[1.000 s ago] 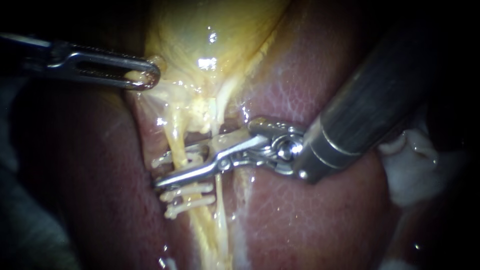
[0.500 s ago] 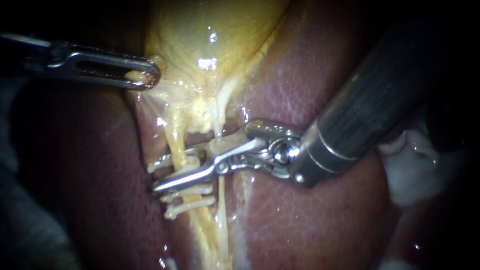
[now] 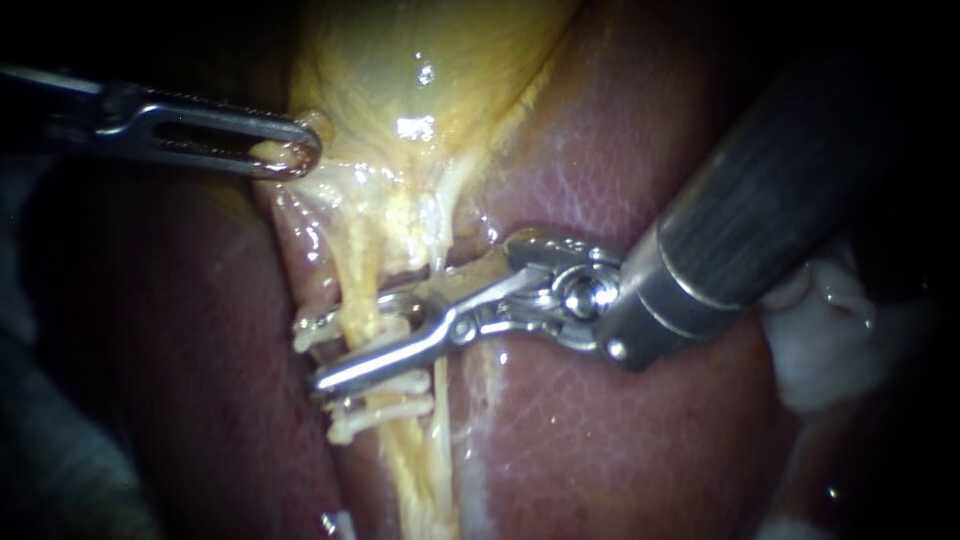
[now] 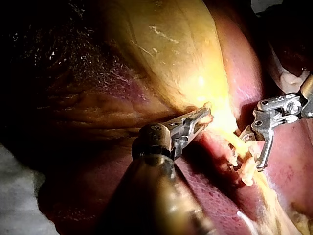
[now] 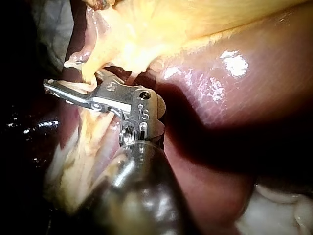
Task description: Clipping third clip left tube
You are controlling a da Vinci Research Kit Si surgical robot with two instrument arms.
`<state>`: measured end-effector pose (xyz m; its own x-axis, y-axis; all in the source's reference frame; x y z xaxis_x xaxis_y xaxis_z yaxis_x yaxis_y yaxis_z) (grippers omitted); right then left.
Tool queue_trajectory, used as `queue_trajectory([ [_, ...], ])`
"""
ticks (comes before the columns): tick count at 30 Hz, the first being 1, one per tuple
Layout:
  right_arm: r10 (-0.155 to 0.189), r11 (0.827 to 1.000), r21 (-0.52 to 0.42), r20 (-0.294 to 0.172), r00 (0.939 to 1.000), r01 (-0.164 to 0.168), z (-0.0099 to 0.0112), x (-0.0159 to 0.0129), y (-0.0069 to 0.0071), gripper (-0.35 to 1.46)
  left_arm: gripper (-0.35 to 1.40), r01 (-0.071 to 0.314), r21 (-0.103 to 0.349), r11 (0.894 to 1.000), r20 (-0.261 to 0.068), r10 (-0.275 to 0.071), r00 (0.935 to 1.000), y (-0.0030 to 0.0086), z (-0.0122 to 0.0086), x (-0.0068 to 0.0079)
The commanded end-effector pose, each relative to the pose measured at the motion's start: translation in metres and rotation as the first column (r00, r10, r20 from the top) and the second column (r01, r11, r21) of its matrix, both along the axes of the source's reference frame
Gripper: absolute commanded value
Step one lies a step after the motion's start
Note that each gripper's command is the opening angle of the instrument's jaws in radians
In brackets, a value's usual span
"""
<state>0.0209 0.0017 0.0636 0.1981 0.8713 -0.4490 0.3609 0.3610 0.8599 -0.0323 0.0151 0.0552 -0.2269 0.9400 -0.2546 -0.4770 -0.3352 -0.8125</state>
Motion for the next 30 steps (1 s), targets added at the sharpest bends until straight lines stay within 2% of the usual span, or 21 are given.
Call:
queue_trajectory([
  [1,0.009,1.0,0.004,-0.002,1.0,-0.009,-0.0002,0.0,0.0003,0.46,-0.35,0.0,0.0,1.0,0.0,0.0,1.0,0.0,0.0,0.0],
  [6,0.023,1.0,0.015,-0.005,0.9997,-0.023,-0.0009,0.0,0.0013,0.46,-0.35,0.0,0.0,1.0,0.0,0.0,1.0,0.0,0.0,0.0],
  [9,0.025,1.0,0.017,-0.008,0.9997,-0.025,-0.0011,-0.0001,0.0014,0.45,-0.35,0.0,0.0,1.0,0.0,0.0,1.0,0.0,0.0,0.0],
  [13,0.02,1.0,0.012,-0.006,0.9998,-0.02,-0.0007,-0.0001,0.0008,0.45,-0.35,0.0,0.0,1.0,0.0,0.0,1.0,0.0,0.0,0.0],
  [16,-0.013,1.0,-0.019,0.046,0.9988,0.014,0.0,0.0,0.0,0.45,-0.35,0.0,0.0,1.0,0.0,0.0,1.0,0.0,0.0,0.0],
  [18,-0.024,0.999,-0.031,0.064,0.9977,0.026,0.0006,0.0,-0.0004,0.45,-0.35,0.0,0.0,1.0,0.0,0.0,1.0,0.0,0.0,0.0],
  [22,-0.027,0.999,-0.042,0.077,0.9967,0.031,0.0019,-0.0004,-0.0008,0.45,-0.35,0.0,0.0,1.0,0.0,0.0,1.0,0.0,0.0,0.0],
  [30,-0.023,0.999,-0.042,0.076,0.9968,0.026,0.0022,-0.0007,-0.0006,0.45,-0.35,0.0,0.0,1.0,0.0,0.0,1.0,0.0,0.0,0.0],
])
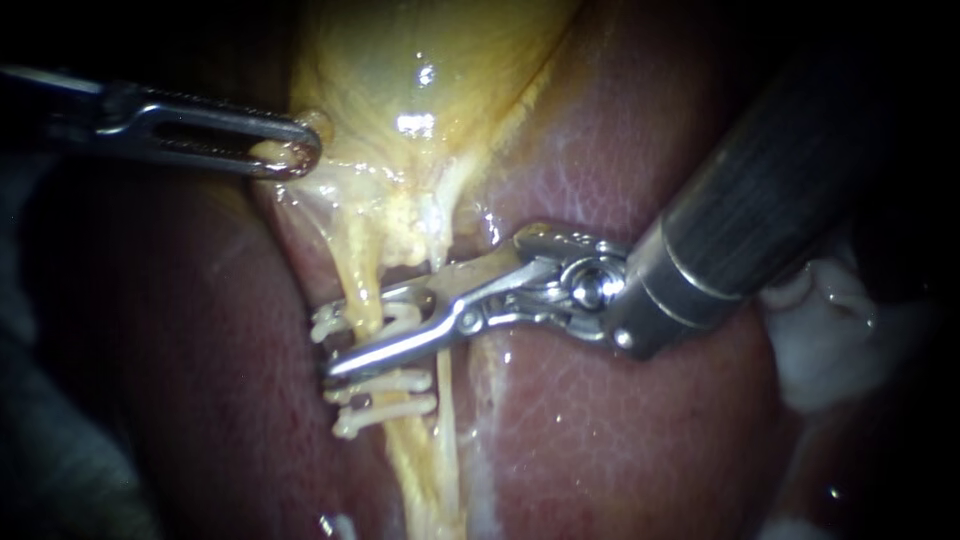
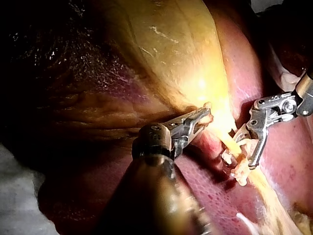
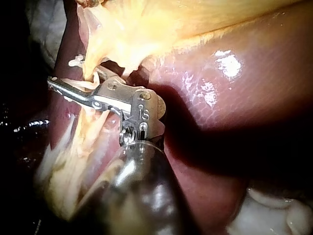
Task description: Clipping third clip left tube
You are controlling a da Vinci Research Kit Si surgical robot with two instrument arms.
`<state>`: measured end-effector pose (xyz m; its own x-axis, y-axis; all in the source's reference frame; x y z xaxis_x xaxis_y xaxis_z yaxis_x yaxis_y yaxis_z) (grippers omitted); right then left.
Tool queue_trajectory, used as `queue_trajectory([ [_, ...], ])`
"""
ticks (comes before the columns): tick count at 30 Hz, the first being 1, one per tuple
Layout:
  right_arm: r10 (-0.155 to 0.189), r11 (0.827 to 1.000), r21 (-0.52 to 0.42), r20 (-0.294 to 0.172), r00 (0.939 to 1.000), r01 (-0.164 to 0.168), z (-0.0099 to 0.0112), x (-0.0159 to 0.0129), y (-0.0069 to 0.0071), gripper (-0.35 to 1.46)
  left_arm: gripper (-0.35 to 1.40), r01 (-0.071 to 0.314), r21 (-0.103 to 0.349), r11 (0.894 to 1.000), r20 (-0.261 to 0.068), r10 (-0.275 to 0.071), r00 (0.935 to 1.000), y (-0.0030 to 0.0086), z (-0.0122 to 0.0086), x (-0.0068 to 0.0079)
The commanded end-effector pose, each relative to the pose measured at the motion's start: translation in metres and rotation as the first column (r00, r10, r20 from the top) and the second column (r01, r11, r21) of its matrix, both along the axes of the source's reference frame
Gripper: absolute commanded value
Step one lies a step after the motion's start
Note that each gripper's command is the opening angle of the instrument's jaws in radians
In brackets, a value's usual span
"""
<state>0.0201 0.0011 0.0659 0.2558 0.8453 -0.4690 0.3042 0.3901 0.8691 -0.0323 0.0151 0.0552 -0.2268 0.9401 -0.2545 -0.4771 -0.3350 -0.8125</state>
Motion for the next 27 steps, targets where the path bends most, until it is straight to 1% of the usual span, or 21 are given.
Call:
queue_trajectory([
  [1,0.004,1.0,0.003,-0.006,1.0,-0.004,-0.0001,0.0001,0.0,0.45,-0.35,0.0,0.0,1.0,0.0,0.0,1.0,0.0,0.0,0.0],
  [8,0.031,0.999,0.027,-0.046,0.9985,-0.03,-0.0007,0.0005,0.0004,0.45,-0.35,-0.001,0.0,1.0,0.0,0.001,1.0,0.0,0.0,0.0],
  [12,0.06,0.997,0.045,-0.06,0.9964,-0.057,-0.0015,0.0004,0.0014,0.45,-0.35,-0.001,0.0,1.0,0.0,0.001,1.0,0.0,0.0,0.0],
  [14,0.064,0.997,0.049,-0.062,0.996,-0.061,-0.0018,0.0004,0.0018,0.45,-0.35,-0.001,0.0,1.0,0.0,0.001,1.0,0.0,0.0,0.0],
  [15,0.072,0.996,0.052,-0.061,0.9956,-0.069,-0.002,0.0004,0.002,0.45,-0.35,-0.001,0.0,1.0,0.0,0.001,1.0,0.0,0.0,0.0],
  [19,0.082,0.995,0.056,-0.059,0.9949,-0.078,-0.0023,0.0004,0.0024,0.45,-0.35,-0.001,0.0,1.0,0.0,0.001,1.0,0.0,0.0,0.0],
  [23,0.082,0.995,0.056,-0.058,0.9949,-0.079,-0.0023,0.0004,0.0025,0.43,-0.35,-0.001,0.0,1.0,0.0,0.001,1.0,0.0,0.0,0.0],
  [27,0.085,0.995,0.056,-0.057,0.9948,-0.081,-0.0023,0.0003,0.0025,0.35,-0.35,-0.001,0.0,1.0,0.0,0.001,1.0,0.0,0.0,0.0],
])
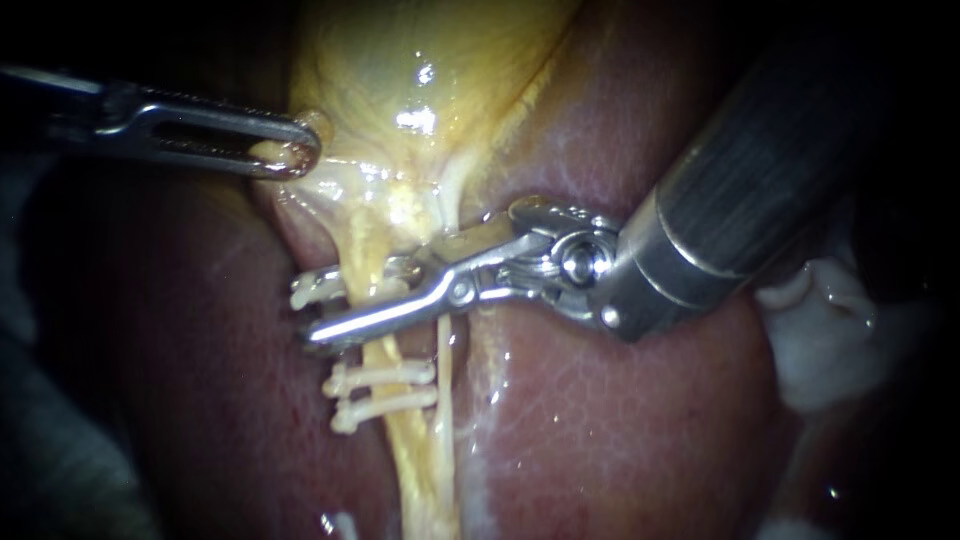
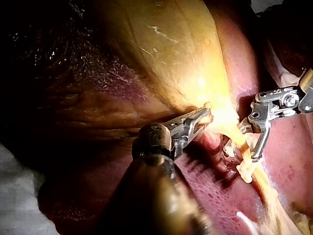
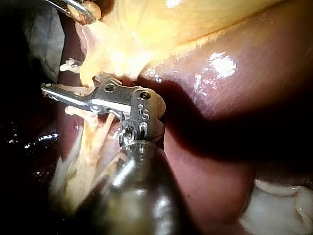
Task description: Clipping third clip left tube
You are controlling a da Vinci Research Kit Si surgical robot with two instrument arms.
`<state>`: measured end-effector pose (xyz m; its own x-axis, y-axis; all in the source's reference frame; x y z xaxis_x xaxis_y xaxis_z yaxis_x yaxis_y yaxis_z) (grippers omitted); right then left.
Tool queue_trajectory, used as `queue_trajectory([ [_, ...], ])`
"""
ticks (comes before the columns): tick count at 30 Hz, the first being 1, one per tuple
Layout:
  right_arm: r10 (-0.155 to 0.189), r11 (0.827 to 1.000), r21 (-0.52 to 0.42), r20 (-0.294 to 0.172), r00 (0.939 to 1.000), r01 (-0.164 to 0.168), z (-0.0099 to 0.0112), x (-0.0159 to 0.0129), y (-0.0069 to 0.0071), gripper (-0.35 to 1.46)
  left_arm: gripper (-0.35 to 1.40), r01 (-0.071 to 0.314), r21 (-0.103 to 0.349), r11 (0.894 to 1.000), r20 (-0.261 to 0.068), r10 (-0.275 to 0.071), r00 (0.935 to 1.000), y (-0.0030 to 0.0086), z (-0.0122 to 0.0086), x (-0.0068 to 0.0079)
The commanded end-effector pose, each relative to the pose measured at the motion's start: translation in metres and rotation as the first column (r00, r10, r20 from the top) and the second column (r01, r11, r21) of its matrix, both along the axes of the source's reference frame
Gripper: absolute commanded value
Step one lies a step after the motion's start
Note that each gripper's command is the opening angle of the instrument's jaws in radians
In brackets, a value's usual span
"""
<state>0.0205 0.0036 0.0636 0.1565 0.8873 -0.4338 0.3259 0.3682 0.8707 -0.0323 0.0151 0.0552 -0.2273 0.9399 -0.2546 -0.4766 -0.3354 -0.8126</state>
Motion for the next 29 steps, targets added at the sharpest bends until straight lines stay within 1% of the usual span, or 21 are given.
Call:
queue_trajectory([
  [1,0.003,1.0,-0.001,0.003,1.0,-0.003,0.0,-0.0001,0.0,0.31,-0.35,0.0,0.0,1.0,0.0,0.0,1.0,0.0,0.0,0.0],
  [3,0.008,1.0,-0.001,0.006,1.0,-0.008,0.0,-0.0003,0.0,0.25,-0.35,0.0,0.0,1.0,0.0,0.0,1.0,0.0,0.0,0.0],
  [7,0.009,1.0,0.0,0.007,0.9999,-0.009,-0.0001,-0.0007,-0.0002,-0.07,-0.35,0.0,0.0,1.0,0.0,0.0,1.0,0.0,0.0,0.0],
  [10,0.01,1.0,0.005,0.01,0.9999,-0.01,-0.0001,-0.001,-0.0002,-0.24,-0.35,0.0,0.0,1.0,0.0,0.0,1.0,0.0,0.0,0.0],
  [11,0.008,1.0,0.011,0.011,0.9999,-0.008,-0.0001,-0.001,-0.0003,-0.33,-0.35,0.0,0.0,1.0,0.0,0.0,1.0,0.0,0.0,0.0],
  [19,0.005,1.0,0.014,0.013,0.9999,-0.006,0.0,-0.0012,-0.0006,-0.35,-0.35,0.0,0.0,1.0,0.0,0.0,1.0,0.0,0.0,0.0],
  [29,0.005,1.0,0.014,0.013,0.9999,-0.005,0.0,-0.0012,-0.0006,-0.35,-0.35,0.0,0.0,1.0,0.0,0.0,1.0,0.0,0.0,0.0],
])
